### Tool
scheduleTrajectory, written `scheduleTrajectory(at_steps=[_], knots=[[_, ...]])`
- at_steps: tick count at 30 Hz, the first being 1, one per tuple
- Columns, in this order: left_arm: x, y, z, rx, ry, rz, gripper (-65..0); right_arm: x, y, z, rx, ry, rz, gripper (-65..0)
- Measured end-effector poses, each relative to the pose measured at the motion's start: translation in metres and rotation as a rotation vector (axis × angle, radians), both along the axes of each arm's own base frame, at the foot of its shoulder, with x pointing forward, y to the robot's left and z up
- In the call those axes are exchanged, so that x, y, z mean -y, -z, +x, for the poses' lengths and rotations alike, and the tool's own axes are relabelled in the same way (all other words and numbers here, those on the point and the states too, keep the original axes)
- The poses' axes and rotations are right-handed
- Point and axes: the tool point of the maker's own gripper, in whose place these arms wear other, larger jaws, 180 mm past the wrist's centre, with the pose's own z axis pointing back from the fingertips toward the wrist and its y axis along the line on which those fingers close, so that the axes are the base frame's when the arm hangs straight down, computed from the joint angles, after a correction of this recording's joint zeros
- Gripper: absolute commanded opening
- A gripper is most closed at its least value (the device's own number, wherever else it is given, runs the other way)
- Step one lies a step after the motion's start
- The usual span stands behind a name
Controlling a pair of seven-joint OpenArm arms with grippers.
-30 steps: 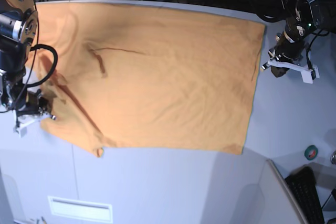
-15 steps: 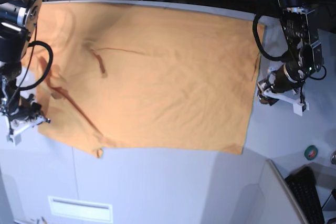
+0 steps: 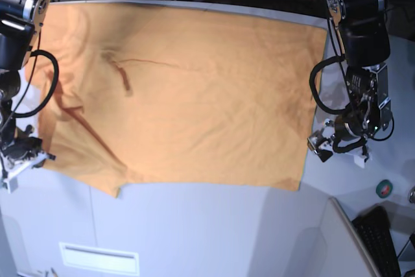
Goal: Layout the t-shirt on the table in an organized manner, then fold the t-shirt properly
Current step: 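Move the left gripper along the shirt edge and regrasp it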
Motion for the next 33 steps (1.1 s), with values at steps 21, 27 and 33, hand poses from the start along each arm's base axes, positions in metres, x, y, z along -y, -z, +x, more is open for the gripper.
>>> scheduleTrajectory(at_steps=[21,27,33], knots=[[0.033,0.024,0.021,0.029,0.059,0.065,-10.4,-0.013,0.005,-0.002,-0.013,-0.01,0.023,-65.0],[0.039,0.029,0.015,0.021,0.073,0.065,-30.8,-0.013,0.005,-0.002,-0.012,-0.01,0.023,-65.0],[0.041,0.034,0.009,0.016,0.083,0.072,-55.3,-0.013,0.005,-0.002,-0.012,-0.01,0.024,-65.0]])
